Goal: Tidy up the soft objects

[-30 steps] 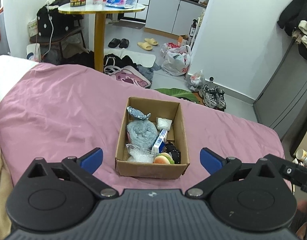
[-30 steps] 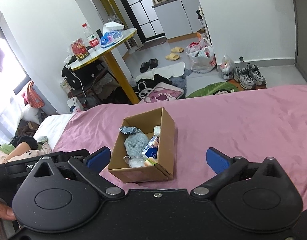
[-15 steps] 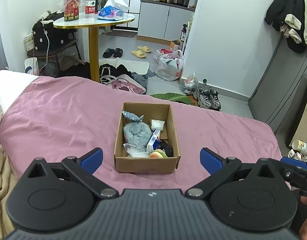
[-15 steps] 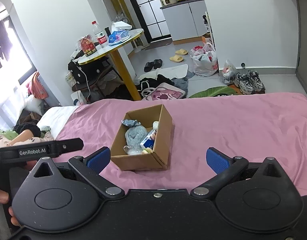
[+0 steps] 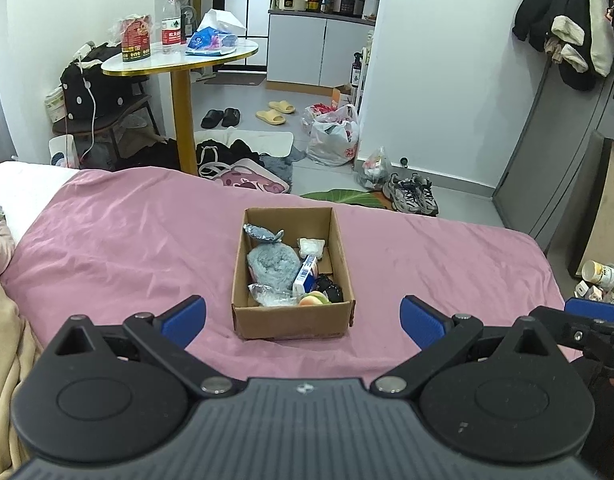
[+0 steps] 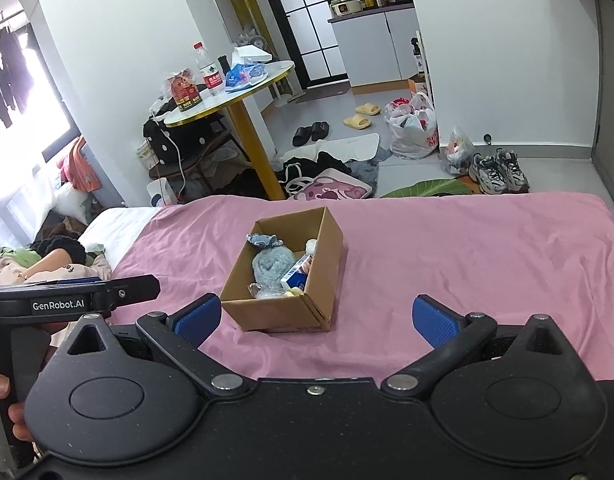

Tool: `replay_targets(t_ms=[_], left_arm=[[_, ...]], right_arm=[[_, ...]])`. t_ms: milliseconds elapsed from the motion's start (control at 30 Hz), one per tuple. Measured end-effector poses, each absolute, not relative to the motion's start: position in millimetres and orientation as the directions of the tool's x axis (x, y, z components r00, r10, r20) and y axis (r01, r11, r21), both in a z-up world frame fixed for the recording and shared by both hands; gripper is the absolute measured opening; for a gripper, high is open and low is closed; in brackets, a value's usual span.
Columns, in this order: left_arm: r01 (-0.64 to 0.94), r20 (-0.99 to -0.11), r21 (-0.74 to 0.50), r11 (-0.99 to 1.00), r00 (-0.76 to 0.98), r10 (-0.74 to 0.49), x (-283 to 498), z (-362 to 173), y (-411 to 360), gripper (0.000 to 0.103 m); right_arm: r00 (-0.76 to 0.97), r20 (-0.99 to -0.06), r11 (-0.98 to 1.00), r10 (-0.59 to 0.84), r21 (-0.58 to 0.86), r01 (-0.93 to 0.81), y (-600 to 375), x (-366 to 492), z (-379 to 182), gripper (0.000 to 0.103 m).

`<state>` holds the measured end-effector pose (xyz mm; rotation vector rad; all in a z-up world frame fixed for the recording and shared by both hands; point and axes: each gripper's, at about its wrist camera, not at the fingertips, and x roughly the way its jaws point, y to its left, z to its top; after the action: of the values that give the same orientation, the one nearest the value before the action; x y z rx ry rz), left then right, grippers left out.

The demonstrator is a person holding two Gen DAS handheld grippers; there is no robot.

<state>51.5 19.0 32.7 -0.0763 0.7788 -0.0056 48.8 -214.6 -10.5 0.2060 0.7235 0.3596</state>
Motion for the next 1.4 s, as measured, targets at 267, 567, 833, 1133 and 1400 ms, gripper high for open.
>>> replay_targets(t_ms=[267, 567, 833, 1133, 1400], left_arm=[[-0.032, -0.702, -0.067, 0.997, 0.712, -0.024, 45, 33, 22, 0.102], [-0.036, -0.702, -0.068, 0.997, 0.712, -0.022, 42, 33, 24, 0.102], [-0.038, -0.701, -0.069, 0.997, 0.712, -0.022, 40, 33, 25, 0.102], [-0.040, -0.697, -0.066, 0.997, 0.717, -0.017, 37, 34, 27, 0.102], [-0.043, -0.697, -0.065, 0.997, 0.717, -0.015, 38, 35, 28, 0.102]], right_arm=[[0.689, -0.606, 0.916, 0.397, 0.302, -0.263, -214, 46, -9, 0.103], [0.689, -0.609, 0.918, 0.394, 0.300, -0.260, -213, 45, -9, 0.103], [0.688, -0.610, 0.918, 0.395, 0.298, -0.262, -212, 44, -9, 0.103], [0.686, -0.610, 0.917, 0.396, 0.297, -0.266, -212, 44, -9, 0.103], [0.686, -0.612, 0.918, 0.394, 0.293, -0.266, -211, 42, -12, 0.103]])
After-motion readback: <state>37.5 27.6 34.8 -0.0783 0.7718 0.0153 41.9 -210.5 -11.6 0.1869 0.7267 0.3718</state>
